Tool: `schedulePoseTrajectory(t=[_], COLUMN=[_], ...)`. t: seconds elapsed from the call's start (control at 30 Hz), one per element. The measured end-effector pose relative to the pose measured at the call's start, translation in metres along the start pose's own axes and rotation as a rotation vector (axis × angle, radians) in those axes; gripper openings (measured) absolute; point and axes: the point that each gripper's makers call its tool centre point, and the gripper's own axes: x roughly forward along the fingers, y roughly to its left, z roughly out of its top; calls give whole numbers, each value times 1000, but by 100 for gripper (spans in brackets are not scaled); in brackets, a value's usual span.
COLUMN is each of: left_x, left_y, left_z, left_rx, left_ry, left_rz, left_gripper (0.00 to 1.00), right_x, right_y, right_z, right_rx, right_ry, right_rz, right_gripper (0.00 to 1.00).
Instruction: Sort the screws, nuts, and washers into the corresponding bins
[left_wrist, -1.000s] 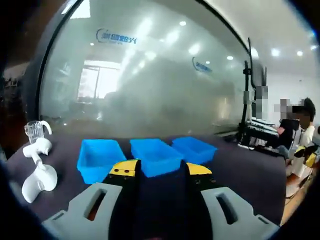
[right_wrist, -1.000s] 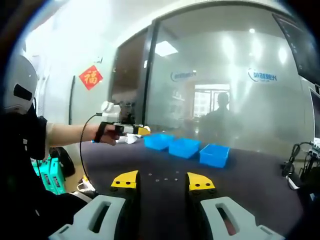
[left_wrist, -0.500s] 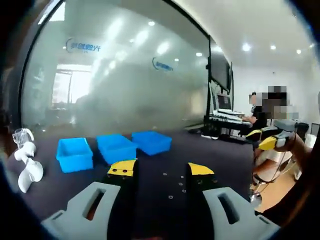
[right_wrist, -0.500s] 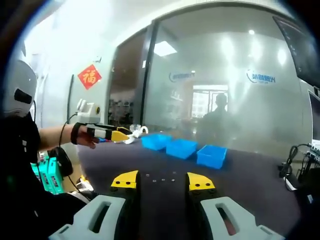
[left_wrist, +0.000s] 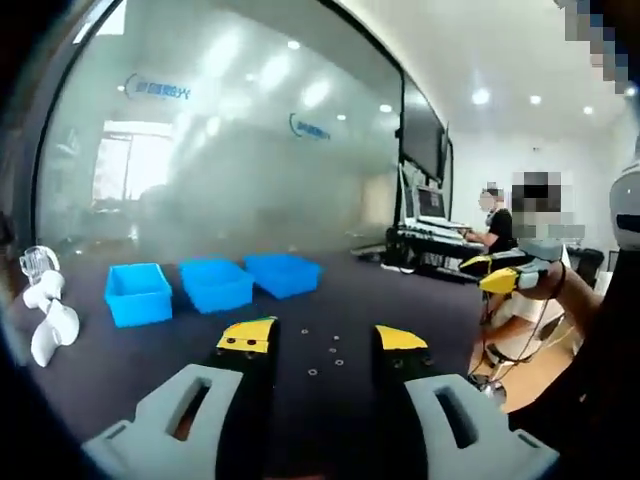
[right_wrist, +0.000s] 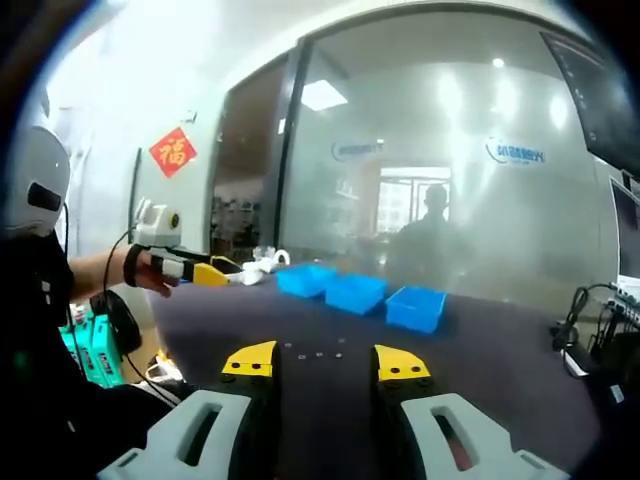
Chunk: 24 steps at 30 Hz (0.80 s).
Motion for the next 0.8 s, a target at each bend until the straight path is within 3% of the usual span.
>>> schedulePoseTrajectory(t=[0.37,0.8], left_x=[23,69], left_y=[-25,-27], left_z=[-7,-23], left_rx=[57,52], left_ry=[109,239], left_rz=[-106,-172], left_gripper=[37,37], right_x=[4,-1], right_y=[4,0], right_z=[-2,-4], right_rx=[4,26], right_ry=[2,-14], right_rz=[9,-12], right_gripper=[32,32])
